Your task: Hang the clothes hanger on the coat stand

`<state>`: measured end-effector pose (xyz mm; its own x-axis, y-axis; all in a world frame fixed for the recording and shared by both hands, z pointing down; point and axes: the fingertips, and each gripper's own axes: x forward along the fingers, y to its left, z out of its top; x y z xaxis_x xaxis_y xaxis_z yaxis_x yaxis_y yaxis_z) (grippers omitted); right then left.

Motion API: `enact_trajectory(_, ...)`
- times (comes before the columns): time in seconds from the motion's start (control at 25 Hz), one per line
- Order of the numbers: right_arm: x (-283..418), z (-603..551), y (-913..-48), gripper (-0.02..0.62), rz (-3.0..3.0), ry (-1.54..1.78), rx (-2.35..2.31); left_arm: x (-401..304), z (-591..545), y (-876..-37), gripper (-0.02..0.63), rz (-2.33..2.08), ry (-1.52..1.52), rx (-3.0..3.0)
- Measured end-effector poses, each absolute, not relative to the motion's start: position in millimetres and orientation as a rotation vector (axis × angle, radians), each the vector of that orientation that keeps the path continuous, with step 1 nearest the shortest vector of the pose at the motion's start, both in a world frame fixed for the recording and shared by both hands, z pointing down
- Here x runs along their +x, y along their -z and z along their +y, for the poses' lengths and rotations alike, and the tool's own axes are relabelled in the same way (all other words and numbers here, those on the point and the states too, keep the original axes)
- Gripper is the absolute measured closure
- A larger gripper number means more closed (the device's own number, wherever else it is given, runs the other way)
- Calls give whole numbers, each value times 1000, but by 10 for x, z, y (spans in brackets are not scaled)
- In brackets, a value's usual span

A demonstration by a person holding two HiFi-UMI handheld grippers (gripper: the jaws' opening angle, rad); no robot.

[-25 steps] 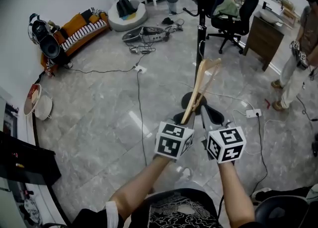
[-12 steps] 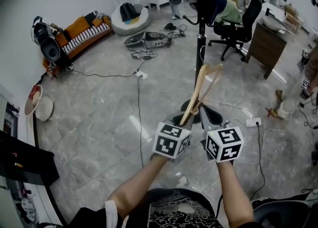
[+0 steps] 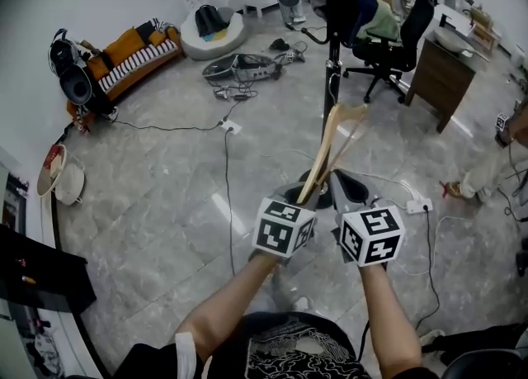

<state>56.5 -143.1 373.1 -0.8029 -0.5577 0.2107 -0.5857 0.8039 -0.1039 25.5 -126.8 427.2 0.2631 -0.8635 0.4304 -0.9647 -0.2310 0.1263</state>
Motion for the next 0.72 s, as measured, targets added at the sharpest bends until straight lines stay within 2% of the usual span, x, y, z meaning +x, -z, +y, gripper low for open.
enact_trajectory(0.72, -57, -2266, -3809, 595, -2760, -278, 1052, -356, -2089, -4395, 584, -1508, -449, 2283)
